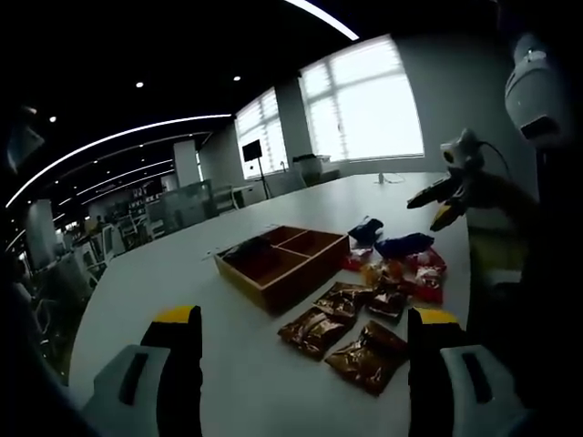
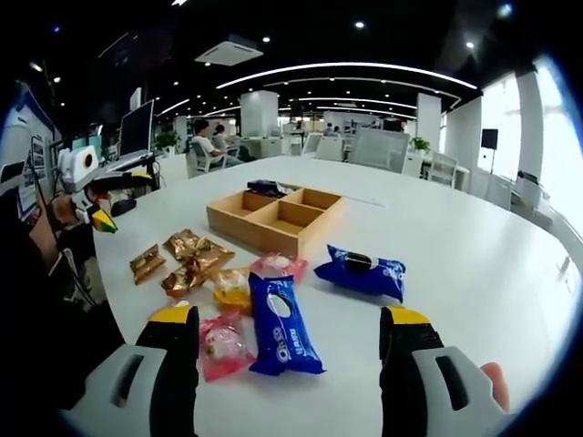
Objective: Pick up the scattered marshmallows, QQ candies, Oreo cookies, and mixed nuts on the table and sort them into separate containers
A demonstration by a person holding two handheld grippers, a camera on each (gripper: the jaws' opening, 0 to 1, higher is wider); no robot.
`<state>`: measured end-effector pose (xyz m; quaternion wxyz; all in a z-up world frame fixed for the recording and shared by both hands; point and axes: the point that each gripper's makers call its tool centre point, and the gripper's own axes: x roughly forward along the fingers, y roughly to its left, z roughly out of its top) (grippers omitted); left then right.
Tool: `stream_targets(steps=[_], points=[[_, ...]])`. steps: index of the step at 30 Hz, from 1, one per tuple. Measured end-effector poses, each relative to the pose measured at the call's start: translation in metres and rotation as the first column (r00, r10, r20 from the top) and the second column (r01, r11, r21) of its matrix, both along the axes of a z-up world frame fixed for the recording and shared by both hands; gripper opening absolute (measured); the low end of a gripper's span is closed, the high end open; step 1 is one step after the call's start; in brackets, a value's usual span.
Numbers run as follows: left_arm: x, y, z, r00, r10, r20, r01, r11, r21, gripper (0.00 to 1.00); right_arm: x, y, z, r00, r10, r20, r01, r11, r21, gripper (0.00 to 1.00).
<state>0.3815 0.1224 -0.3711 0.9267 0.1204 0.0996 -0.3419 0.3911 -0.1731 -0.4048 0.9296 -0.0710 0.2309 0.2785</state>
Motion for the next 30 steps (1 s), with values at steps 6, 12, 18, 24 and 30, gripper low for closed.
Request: stream_targets(steps=[6,12,18,24,30], points=[[0.000,0.000,0.001,1.000,-0.002,0.006,0.002,1.000,0.010,0.97,0.001,0.010,0.002,1.000,0.021,0.007,-0.021,1.000,0.000,0.77],[-0.001,-0.002,0.001,1.000,-0.010,0.012,0.010,1.000,-0.008,0.97,-0.001,0.014,0.004,0.999,0.031,0.011,-0.031,1.000,-0.003,0.77],[0.002,0.000,-0.001,1.000,-0.010,0.010,0.010,1.000,-0.001,0.97,-0.002,0.023,-0.005,0.999,0.054,-0.009,-0.054,0.999,-0.005,0.76],[0.002,-0.002,-0.003,1.000,-0.011,0.008,0.011,1.000,0.002,0.97,-0.009,0.033,-0.003,0.994,0.106,0.000,-0.106,0.994,0.000,0.71],[0.003,-0.003,-0.009,1.000,-0.015,-0.007,0.015,1.000,0.011,0.97,-0.024,0.059,0.003,0.964,0.254,0.074,-0.258,0.965,0.049,0.58]])
